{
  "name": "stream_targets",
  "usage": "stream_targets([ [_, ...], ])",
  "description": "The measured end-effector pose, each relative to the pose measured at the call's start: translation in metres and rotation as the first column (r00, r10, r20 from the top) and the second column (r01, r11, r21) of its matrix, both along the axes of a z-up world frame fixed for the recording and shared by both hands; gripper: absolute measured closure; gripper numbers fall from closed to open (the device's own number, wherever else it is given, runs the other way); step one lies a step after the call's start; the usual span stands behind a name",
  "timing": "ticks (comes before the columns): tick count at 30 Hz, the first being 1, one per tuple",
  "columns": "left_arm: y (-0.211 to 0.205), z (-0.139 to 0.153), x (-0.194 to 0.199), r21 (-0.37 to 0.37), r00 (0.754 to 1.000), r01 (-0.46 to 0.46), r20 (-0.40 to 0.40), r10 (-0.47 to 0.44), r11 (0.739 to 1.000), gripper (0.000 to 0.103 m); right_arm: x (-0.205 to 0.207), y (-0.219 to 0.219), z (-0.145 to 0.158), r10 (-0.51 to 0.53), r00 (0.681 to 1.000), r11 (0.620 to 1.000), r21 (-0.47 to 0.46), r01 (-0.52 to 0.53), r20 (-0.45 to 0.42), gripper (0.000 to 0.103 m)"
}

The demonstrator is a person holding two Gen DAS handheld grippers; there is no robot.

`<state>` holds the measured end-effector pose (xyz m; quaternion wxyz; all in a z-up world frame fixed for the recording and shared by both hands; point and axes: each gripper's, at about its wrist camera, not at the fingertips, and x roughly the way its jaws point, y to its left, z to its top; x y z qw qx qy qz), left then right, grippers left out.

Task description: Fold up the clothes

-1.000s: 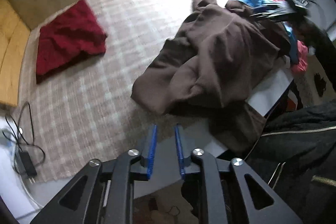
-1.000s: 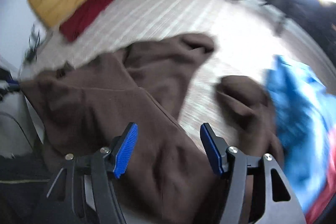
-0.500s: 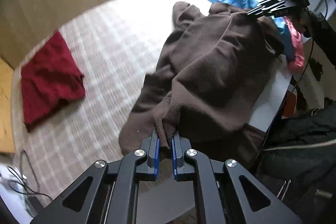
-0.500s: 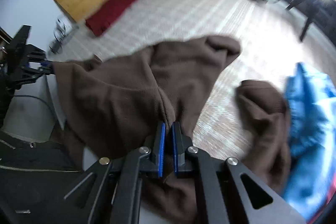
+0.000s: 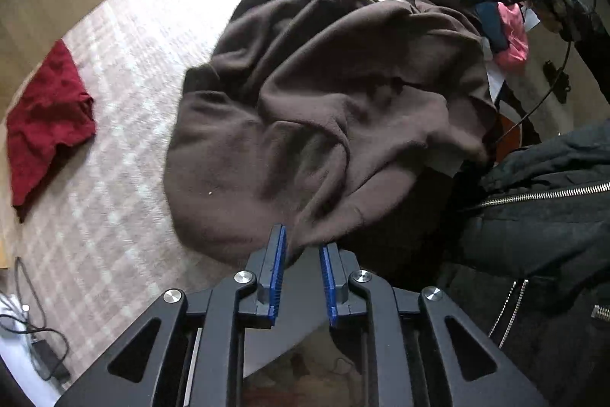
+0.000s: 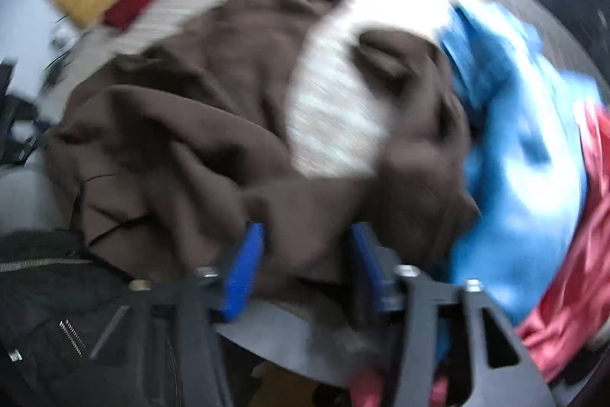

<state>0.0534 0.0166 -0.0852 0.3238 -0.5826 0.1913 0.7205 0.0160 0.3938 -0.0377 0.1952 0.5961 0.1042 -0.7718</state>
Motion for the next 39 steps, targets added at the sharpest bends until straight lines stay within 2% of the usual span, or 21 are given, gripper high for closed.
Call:
stream_targets([
  [1,0.0,0.003,0.003,-0.005,1.0,0.002,-0.005,-0.002,1.0,0.085,0.003,-0.009,0.001,0.02,1.0,1.0,-0.017,-0.02,-0.002,0.048],
  [5,0.007,0.01,0.011,-0.012,1.0,0.019,-0.021,-0.019,1.0,0.086,0.019,-0.046,-0.006,0.117,0.991,0.979,-0.178,-0.103,0.071,0.048],
  [9,0.008,0.013,0.015,0.02,0.999,0.044,-0.028,-0.043,0.999,0.085,0.034,-0.103,-0.023,0.21,0.966,0.934,-0.324,-0.153,0.15,0.048],
  [12,0.011,0.007,0.014,0.003,0.998,0.059,-0.031,-0.059,0.998,0.086,0.051,-0.138,-0.038,0.249,0.948,0.925,-0.339,-0.173,0.197,0.048],
  [15,0.009,-0.001,0.013,-0.001,0.996,0.084,-0.024,-0.084,0.996,0.086,0.059,-0.158,-0.057,0.226,0.945,0.932,-0.336,-0.138,0.238,0.048],
  [19,0.009,-0.003,0.018,0.022,0.987,0.156,-0.025,-0.156,0.987,0.086,0.066,-0.179,-0.077,0.154,0.96,0.965,-0.243,-0.097,0.232,0.048],
  [20,0.008,-0.002,0.019,0.03,0.984,0.177,-0.028,-0.176,0.984,0.086,0.069,-0.184,-0.08,0.144,0.965,0.97,-0.223,-0.094,0.219,0.051],
  [21,0.009,0.0,0.021,0.038,0.98,0.199,-0.033,-0.198,0.979,0.086,0.07,-0.186,-0.081,0.135,0.968,0.972,-0.217,-0.088,0.213,0.075],
  [22,0.01,0.002,0.022,0.046,0.974,0.224,-0.041,-0.222,0.974,0.086,0.071,-0.186,-0.079,0.126,0.969,0.975,-0.208,-0.081,0.211,0.091],
  [23,0.011,0.003,0.023,0.054,0.968,0.248,-0.047,-0.245,0.967,0.086,0.071,-0.185,-0.077,0.116,0.971,0.978,-0.197,-0.074,0.209,0.097],
  [29,0.035,0.018,0.039,0.078,0.928,0.364,-0.122,-0.353,0.928,0.085,0.08,-0.147,-0.011,0.066,0.99,0.973,-0.23,-0.037,0.121,0.098],
  [33,0.065,0.029,0.046,0.092,0.9,0.415,-0.19,-0.393,0.905,0.074,0.084,-0.146,0.017,0.109,0.992,0.973,-0.213,-0.092,0.066,0.098],
  [38,0.102,0.028,0.06,0.01,0.841,0.491,-0.265,-0.471,0.871,0.068,0.091,-0.14,0.023,0.186,0.982,0.967,-0.183,-0.179,0.022,0.098],
  [39,0.108,0.022,0.059,-0.023,0.836,0.488,-0.274,-0.475,0.873,0.072,0.096,-0.138,0.028,0.202,0.979,0.963,-0.182,-0.196,0.012,0.098],
])
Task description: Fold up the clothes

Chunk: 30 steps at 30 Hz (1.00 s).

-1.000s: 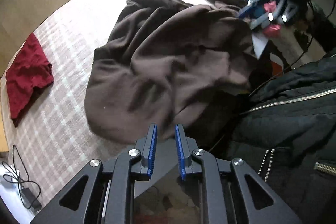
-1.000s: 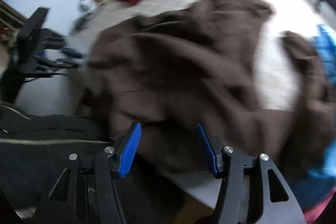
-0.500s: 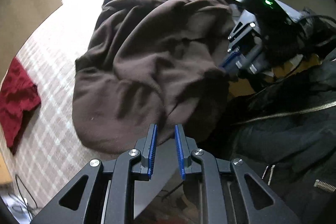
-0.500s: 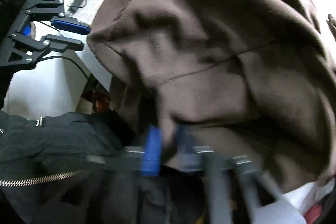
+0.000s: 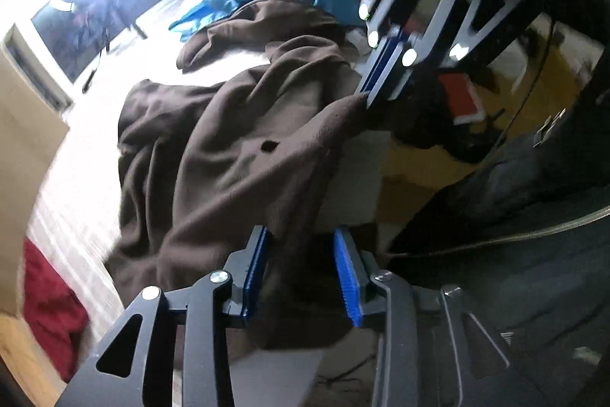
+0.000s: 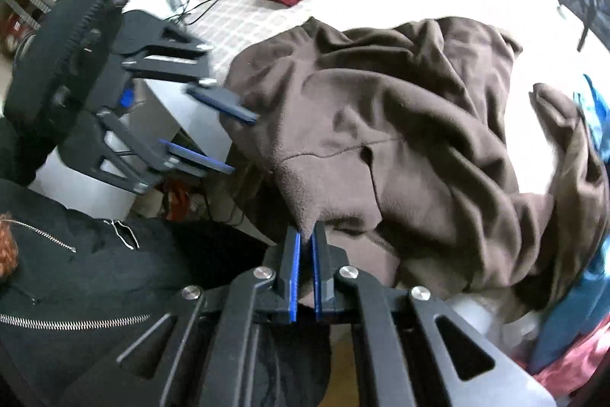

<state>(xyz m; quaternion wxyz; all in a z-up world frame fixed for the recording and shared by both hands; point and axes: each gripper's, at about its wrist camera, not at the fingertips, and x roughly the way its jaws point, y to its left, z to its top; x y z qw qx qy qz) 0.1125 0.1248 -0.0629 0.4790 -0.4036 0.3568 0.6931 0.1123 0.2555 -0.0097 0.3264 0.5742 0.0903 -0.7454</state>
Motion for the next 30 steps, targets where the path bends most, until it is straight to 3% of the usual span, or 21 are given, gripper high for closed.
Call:
stream_targets([
  [1,0.005,-0.006,-0.003,-0.023,1.0,-0.016,-0.011,0.016,1.0,0.095,0.002,0.001,0.002,0.014,1.0,1.0,-0.009,-0.014,-0.009,0.098],
  [5,0.001,-0.007,-0.014,-0.018,0.992,-0.116,0.039,0.117,0.993,0.099,0.002,0.005,0.011,0.06,0.997,0.998,-0.029,-0.061,-0.051,0.093],
  [7,-0.011,0.003,-0.012,-0.011,0.988,-0.153,0.027,0.153,0.988,0.099,0.0,0.026,0.013,0.034,0.995,0.999,-0.02,-0.036,-0.095,0.07],
  [8,-0.02,0.008,-0.012,-0.01,0.983,-0.182,0.016,0.183,0.983,0.099,0.002,0.042,0.013,0.012,0.992,1.0,-0.007,-0.013,-0.129,0.048],
  [9,-0.028,0.012,-0.015,-0.012,0.976,-0.216,0.009,0.216,0.976,0.099,0.003,0.058,0.013,-0.008,0.987,1.0,0.006,0.01,-0.162,0.045],
  [12,-0.058,0.021,-0.039,-0.01,0.929,-0.371,-0.004,0.371,0.929,0.099,0.006,0.101,-0.004,-0.056,0.974,0.991,0.104,0.08,-0.217,0.045],
  [14,-0.073,0.025,-0.057,0.006,0.89,-0.456,0.015,0.455,0.89,0.1,0.007,0.108,-0.021,-0.029,0.975,0.99,0.125,0.058,-0.222,0.045],
  [20,-0.069,0.026,-0.064,-0.005,0.895,-0.447,0.019,0.447,0.895,0.099,0.004,0.093,-0.049,0.138,0.924,0.953,0.301,-0.026,-0.357,0.045],
  [26,-0.073,0.025,-0.072,-0.019,0.883,-0.468,0.04,0.468,0.884,0.099,-0.012,0.084,-0.064,0.249,0.876,0.925,0.369,-0.089,-0.413,0.045],
  [29,-0.075,0.026,-0.076,-0.012,0.874,-0.484,0.045,0.484,0.875,0.099,-0.024,0.076,-0.08,0.295,0.866,0.906,0.406,-0.12,-0.404,0.045],
  [30,-0.075,0.028,-0.078,-0.005,0.868,-0.495,0.039,0.494,0.869,0.1,-0.033,0.078,-0.08,0.264,0.889,0.919,0.379,-0.114,-0.374,0.055],
])
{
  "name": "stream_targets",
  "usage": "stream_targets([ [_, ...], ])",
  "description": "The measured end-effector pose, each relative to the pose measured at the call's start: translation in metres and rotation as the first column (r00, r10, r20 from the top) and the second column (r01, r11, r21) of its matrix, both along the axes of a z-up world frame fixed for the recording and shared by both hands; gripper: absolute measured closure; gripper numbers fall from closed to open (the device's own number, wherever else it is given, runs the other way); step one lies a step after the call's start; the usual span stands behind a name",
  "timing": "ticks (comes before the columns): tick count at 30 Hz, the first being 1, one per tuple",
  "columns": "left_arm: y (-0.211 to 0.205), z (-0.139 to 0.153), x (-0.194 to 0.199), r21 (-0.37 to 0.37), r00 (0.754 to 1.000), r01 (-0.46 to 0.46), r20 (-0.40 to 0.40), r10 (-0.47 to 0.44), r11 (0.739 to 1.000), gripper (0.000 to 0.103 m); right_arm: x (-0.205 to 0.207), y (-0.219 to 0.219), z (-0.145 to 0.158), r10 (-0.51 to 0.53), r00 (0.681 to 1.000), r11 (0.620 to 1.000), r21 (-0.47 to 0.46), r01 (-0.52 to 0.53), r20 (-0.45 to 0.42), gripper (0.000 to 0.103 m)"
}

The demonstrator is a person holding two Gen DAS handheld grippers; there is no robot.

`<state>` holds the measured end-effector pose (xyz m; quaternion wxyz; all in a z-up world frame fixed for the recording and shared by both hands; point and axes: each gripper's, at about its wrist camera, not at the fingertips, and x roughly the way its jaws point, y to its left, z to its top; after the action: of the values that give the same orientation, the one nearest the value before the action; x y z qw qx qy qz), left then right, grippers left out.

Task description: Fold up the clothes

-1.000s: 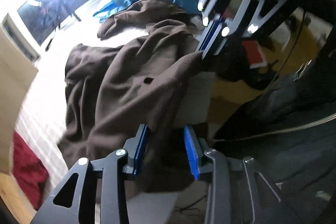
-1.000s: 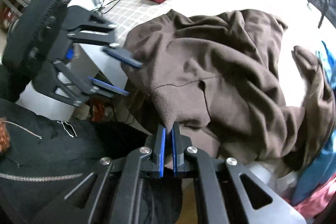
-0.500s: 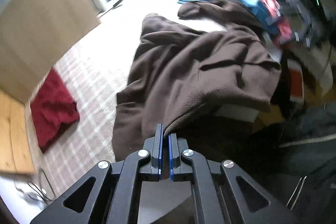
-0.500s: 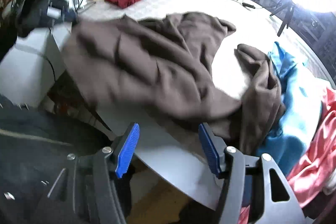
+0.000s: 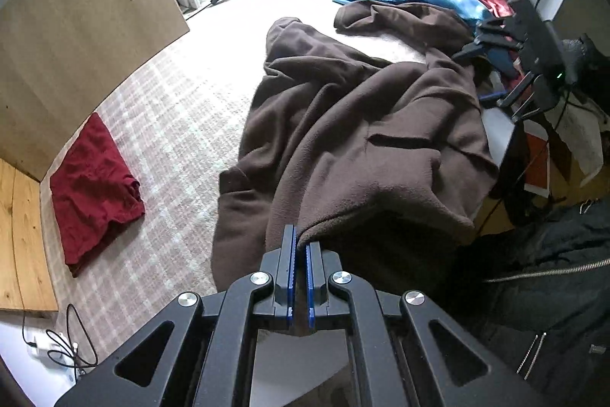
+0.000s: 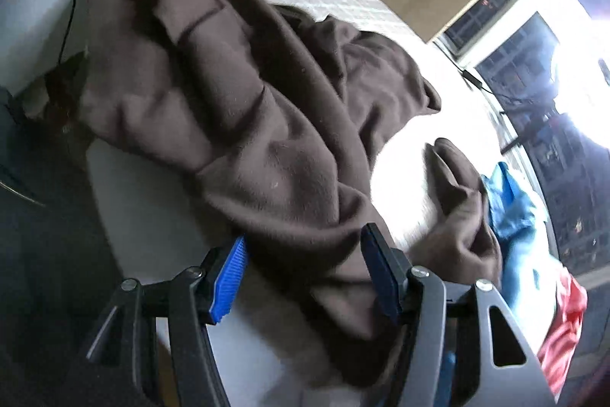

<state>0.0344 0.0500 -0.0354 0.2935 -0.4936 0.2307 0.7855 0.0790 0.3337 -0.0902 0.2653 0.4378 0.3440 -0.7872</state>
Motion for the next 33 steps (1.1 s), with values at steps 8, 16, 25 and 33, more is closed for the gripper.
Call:
stream_targets([
  [8,-0.001,0.089,-0.015,0.11,0.965,-0.089,-0.238,0.113,0.99,0.1,-0.041,0.05,0.13,-0.248,0.968,0.926,-0.304,0.225,-0.038,0.095],
  [16,-0.009,0.287,0.019,0.178,0.767,-0.068,-0.62,0.165,0.982,0.1,0.006,0.052,0.372,-0.362,0.807,0.883,-0.449,0.137,-0.466,0.095],
  [25,-0.022,0.42,0.108,0.215,0.559,-0.089,-0.797,0.228,0.972,0.1,0.097,0.036,0.503,-0.408,0.626,0.871,-0.488,0.05,-0.664,0.097],
  [33,-0.033,0.433,0.111,0.173,0.525,-0.116,-0.825,0.209,0.978,0.1,0.068,0.02,0.485,-0.381,0.651,0.89,-0.45,0.068,-0.656,0.097],
])
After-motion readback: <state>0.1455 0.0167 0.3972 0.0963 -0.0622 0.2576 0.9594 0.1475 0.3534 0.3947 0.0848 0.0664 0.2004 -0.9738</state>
